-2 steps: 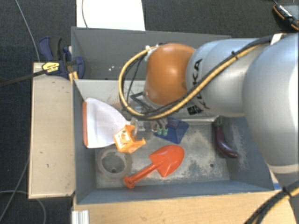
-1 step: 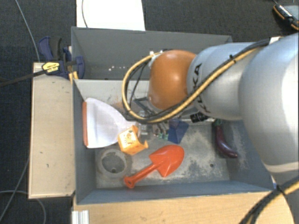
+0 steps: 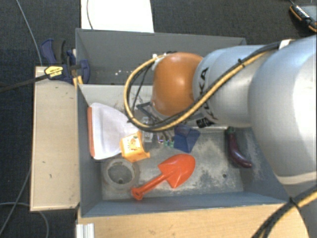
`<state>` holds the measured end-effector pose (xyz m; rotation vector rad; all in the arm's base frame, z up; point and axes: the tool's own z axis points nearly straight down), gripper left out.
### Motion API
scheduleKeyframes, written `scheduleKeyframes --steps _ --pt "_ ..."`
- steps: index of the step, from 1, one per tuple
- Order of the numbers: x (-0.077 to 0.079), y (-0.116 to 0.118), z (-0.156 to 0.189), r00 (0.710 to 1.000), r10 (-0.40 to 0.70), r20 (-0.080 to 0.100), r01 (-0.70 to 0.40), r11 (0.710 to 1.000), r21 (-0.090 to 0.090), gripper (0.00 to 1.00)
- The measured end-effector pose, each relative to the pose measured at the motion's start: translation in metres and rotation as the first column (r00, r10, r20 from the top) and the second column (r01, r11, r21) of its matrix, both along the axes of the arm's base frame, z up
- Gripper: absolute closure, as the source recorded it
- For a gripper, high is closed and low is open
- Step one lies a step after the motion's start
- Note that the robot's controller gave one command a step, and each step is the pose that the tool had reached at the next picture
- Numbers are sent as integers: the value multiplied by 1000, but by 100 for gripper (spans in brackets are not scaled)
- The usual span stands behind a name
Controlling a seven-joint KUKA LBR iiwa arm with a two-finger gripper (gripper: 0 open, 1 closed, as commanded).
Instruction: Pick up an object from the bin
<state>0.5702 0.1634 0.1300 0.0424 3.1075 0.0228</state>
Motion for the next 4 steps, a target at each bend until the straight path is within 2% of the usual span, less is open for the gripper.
scheduleKeyframes --steps 1,2,3,4 --pt "2 -7 20 1000 -22 2 22 1000 -3 100" --pt "6 -6 29 1000 4 7 -4 1000 0 100" --pt "-4 -7 28 1000 -18 4 18 1000 -2 100" --pt "-4 -7 35 1000 -16 2 16 1000 -2 100"
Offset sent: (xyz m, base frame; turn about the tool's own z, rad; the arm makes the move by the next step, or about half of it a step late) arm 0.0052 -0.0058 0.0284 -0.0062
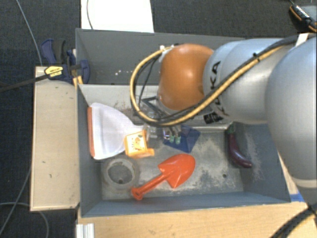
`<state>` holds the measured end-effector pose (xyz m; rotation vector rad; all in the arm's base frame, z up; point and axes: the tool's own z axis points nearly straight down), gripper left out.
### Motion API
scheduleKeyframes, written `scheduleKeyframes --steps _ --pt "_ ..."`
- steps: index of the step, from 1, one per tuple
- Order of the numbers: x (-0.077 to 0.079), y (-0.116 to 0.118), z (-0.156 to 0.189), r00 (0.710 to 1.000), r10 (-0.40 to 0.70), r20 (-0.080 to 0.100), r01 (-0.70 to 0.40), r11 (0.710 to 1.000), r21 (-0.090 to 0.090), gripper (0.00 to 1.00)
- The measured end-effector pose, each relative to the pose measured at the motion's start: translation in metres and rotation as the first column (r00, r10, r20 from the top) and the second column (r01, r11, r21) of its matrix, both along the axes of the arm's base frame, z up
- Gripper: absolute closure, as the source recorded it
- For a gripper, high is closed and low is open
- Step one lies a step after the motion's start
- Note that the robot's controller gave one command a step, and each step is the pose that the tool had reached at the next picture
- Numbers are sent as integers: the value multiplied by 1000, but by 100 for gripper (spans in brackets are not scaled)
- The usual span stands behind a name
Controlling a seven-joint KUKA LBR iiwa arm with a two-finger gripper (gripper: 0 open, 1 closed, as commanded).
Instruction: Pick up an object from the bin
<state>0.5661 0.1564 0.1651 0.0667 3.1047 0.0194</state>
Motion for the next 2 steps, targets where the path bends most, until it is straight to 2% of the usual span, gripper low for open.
scheduleKeyframes --steps 1,2 --pt "19 -12 -5 988 154 7 -154 988 -6 100" --pt "5 -2 19 999 32 11 -32 999 2 100"
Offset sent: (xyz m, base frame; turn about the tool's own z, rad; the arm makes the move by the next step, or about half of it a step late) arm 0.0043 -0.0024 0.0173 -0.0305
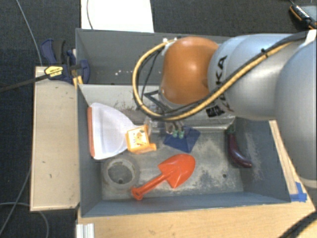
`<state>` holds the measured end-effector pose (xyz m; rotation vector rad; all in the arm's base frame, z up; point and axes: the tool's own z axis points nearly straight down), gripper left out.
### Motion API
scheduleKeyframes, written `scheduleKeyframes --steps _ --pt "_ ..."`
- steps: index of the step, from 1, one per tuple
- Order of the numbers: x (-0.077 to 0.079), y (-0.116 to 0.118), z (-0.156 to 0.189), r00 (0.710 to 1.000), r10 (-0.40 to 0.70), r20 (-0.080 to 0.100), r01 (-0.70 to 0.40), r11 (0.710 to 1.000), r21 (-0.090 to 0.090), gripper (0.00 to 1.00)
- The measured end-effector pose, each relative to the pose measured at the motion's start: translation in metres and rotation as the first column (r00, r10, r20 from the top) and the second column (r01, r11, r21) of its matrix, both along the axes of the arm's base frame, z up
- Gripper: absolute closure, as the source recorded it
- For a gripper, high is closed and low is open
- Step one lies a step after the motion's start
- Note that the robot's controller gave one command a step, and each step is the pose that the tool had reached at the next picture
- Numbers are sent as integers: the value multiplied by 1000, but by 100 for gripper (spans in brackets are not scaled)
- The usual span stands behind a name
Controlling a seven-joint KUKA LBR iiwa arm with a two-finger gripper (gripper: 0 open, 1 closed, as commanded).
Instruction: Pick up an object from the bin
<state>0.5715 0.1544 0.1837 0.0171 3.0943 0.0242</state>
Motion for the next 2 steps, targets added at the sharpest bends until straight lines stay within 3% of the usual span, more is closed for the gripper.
scheduleKeyframes --steps 1,2 --pt "9 -27 -37 983 182 -5 -182 983 -11 100" --pt "-6 2 -28 1000 25 -1 -25 1000 1 100"
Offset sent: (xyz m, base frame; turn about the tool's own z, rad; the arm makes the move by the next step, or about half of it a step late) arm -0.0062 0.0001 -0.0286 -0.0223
